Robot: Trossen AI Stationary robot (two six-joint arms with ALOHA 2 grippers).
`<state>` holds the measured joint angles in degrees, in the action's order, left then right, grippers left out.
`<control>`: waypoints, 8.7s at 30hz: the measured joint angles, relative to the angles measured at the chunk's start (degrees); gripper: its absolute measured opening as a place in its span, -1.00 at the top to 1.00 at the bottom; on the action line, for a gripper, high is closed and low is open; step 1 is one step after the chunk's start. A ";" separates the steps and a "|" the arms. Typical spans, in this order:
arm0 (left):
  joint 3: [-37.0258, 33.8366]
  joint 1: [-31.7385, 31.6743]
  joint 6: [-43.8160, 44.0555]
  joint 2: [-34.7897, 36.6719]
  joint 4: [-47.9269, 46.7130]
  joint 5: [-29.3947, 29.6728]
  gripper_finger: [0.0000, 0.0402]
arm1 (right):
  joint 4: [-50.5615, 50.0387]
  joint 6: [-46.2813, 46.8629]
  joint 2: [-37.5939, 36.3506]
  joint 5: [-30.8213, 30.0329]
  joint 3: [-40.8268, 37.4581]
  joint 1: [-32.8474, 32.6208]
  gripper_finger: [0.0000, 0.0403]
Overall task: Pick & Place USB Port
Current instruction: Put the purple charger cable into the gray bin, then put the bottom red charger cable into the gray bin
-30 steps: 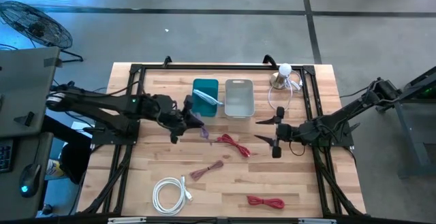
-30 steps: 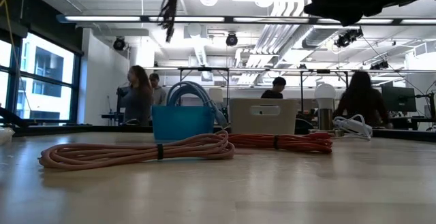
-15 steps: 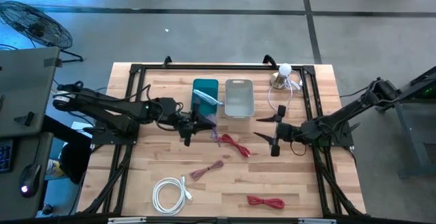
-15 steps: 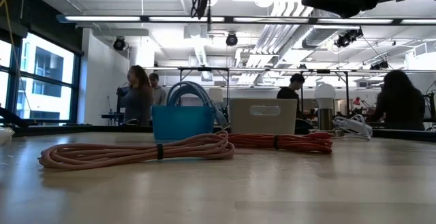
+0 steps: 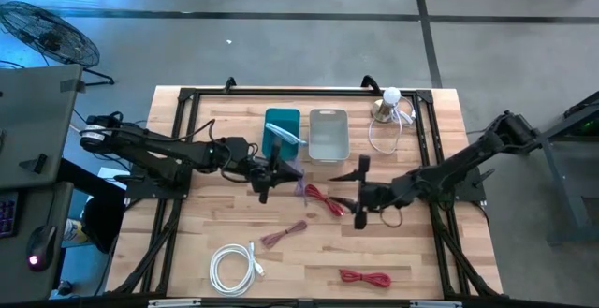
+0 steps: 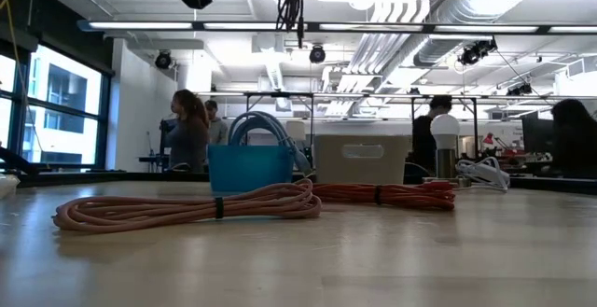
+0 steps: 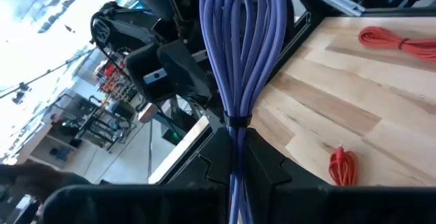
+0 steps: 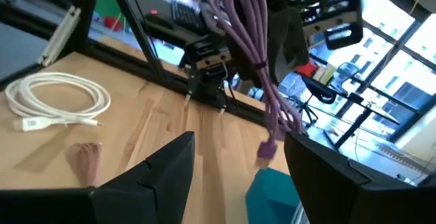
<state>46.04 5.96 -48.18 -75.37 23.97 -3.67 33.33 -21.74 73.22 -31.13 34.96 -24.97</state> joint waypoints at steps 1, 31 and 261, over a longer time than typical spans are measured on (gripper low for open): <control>0.00 0.00 0.00 0.00 0.00 -0.60 0.94 | -1.37 -0.16 1.09 0.08 1.71 0.39 -0.09; 0.08 -0.30 -2.99 -1.85 -0.49 -7.44 0.95 | -2.37 -4.20 8.34 14.47 12.70 5.35 -0.09; 11.11 17.37 15.94 17.03 -56.83 10.01 -0.08 | -29.04 11.16 -20.76 41.95 3.62 13.32 0.15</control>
<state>57.15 23.32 -32.24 -58.35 -32.87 6.34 4.28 -10.57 52.46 10.82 38.59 -11.65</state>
